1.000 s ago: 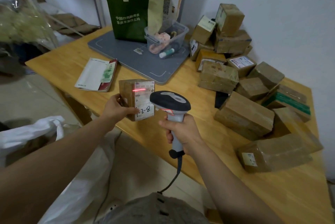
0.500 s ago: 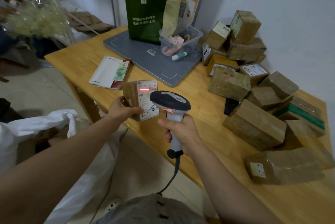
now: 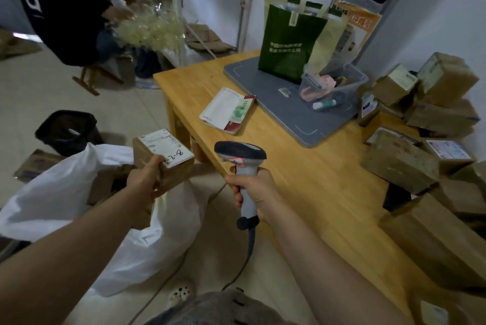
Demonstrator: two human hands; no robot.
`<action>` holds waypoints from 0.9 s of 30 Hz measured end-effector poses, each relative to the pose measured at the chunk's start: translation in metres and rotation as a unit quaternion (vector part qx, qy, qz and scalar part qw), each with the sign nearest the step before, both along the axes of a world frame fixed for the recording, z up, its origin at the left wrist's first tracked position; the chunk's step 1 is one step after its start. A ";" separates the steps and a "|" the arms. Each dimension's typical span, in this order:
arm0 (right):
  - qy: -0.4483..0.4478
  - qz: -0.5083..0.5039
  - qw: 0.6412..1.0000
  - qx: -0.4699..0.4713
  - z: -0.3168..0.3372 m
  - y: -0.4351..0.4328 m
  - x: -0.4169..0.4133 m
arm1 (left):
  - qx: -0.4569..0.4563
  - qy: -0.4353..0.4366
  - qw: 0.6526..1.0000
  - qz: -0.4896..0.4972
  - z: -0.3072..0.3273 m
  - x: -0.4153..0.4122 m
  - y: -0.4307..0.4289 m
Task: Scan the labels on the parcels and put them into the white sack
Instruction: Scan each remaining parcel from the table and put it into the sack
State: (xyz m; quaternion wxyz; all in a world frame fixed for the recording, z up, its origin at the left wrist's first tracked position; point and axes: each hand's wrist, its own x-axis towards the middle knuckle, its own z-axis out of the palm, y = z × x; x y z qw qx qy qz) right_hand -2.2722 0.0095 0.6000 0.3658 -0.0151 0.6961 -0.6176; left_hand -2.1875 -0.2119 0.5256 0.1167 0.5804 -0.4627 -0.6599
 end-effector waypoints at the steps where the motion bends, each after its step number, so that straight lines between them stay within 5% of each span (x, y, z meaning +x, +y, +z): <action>1: -0.005 0.011 1.000 -0.002 -0.001 -0.007 0.002 | 0.007 -0.001 1.000 0.019 -0.001 0.007 -0.007; 7: -0.018 0.038 0.999 0.023 -0.011 -0.037 0.010 | 0.016 0.066 0.994 0.089 -0.005 0.036 -0.032; 12: -0.019 0.042 0.998 0.040 -0.015 -0.050 0.010 | 0.002 0.039 0.988 0.147 -0.013 0.056 -0.042; 18: -0.029 0.066 0.996 0.057 -0.019 -0.058 0.013 | 0.097 0.029 0.981 0.166 -0.027 0.062 -0.050; 21: -0.037 0.069 0.996 0.053 -0.021 -0.061 0.014 | 0.103 0.035 0.982 0.153 -0.031 0.060 -0.054; 27: -0.021 -0.002 0.999 0.040 -0.020 -0.050 0.010 | -0.029 -0.046 0.998 0.010 -0.011 0.024 -0.032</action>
